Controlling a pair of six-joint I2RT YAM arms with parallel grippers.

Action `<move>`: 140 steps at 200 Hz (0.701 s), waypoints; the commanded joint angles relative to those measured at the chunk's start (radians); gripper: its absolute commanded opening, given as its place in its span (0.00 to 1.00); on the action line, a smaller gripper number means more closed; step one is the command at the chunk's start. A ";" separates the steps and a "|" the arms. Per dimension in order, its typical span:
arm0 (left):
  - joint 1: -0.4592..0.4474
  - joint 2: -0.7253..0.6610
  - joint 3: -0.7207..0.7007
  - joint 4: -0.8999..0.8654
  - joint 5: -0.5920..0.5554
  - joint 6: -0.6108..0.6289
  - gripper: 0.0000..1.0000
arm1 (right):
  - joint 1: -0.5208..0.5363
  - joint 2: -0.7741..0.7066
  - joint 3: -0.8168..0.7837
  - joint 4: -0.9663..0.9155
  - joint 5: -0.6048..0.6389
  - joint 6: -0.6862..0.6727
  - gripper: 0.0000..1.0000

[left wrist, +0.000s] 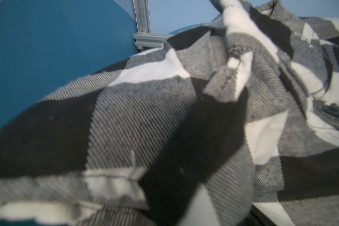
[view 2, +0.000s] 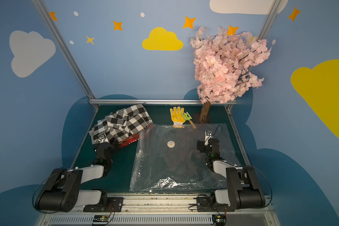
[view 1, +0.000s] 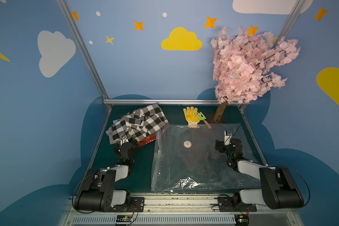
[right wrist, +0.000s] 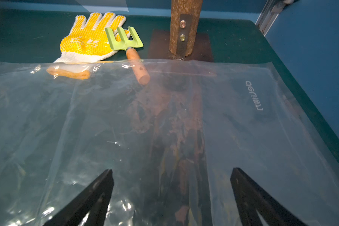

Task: Take the shirt out of the vacuum bag
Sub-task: Reset both arms

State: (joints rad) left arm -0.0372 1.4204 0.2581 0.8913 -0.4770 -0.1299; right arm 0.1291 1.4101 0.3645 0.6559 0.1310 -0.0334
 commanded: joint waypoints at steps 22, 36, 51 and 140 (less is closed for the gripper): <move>0.030 0.040 0.066 0.012 0.195 0.056 1.00 | -0.053 0.121 0.005 0.250 -0.008 0.020 0.95; 0.032 0.079 0.083 0.035 0.202 0.067 1.00 | -0.060 0.144 0.020 0.259 -0.025 0.022 0.95; 0.032 0.087 0.130 -0.045 0.218 0.067 1.00 | -0.063 0.137 0.020 0.243 -0.031 0.026 0.95; 0.035 0.103 0.164 -0.095 0.225 0.067 1.00 | -0.063 0.140 0.019 0.254 -0.032 0.027 0.95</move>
State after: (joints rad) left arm -0.0002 1.5116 0.4076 0.8124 -0.2863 -0.0746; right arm 0.0662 1.5436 0.3706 0.8799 0.1074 -0.0151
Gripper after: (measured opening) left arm 0.999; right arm 0.953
